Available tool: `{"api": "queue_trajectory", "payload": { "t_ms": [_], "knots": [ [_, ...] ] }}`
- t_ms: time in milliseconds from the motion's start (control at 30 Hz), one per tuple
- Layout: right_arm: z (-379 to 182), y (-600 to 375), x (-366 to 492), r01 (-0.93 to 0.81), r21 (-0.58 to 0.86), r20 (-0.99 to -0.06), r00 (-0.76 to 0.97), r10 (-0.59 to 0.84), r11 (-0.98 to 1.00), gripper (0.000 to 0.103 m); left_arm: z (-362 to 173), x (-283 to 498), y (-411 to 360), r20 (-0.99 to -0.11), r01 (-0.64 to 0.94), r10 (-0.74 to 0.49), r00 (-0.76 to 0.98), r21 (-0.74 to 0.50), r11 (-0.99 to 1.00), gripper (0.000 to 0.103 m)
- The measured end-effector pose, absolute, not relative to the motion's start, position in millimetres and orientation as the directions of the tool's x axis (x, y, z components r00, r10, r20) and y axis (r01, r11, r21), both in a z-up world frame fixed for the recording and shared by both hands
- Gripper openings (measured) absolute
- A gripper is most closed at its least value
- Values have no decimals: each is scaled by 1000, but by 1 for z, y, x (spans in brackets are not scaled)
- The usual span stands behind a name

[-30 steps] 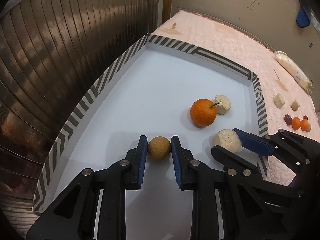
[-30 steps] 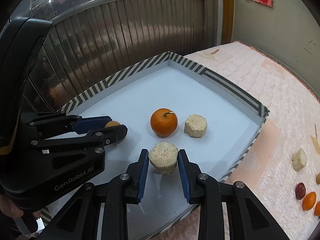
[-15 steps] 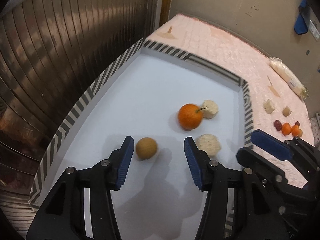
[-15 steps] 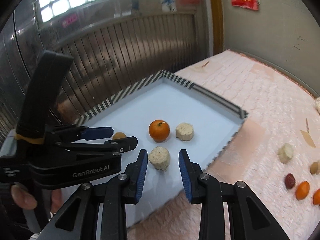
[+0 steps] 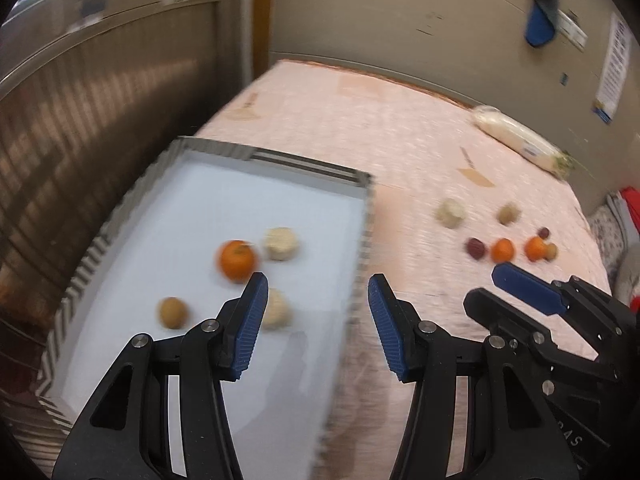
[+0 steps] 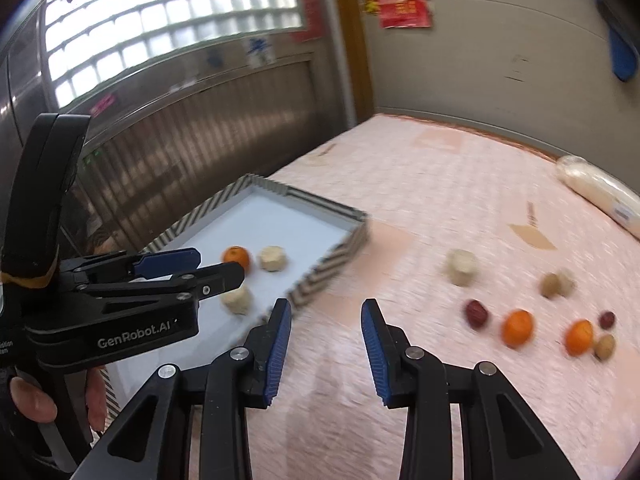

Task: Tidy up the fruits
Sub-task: 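Move both grippers back to the bed, left gripper toward the red date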

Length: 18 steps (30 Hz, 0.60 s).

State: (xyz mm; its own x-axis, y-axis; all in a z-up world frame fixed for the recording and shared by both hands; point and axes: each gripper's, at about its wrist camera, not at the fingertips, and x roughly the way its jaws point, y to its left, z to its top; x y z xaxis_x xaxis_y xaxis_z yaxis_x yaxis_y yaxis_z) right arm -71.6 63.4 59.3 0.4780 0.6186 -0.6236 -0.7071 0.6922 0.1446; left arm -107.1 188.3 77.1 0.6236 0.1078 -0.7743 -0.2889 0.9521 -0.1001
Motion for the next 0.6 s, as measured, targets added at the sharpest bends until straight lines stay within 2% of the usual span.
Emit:
{"api": "queue_trajectory", "payload": {
  "t_ms": [600],
  "knots": [
    [34, -66, -38, -517, 171, -660, 572, 487, 839, 36, 58, -48, 92, -797, -76, -60, 601, -131, 988, 52]
  ]
}}
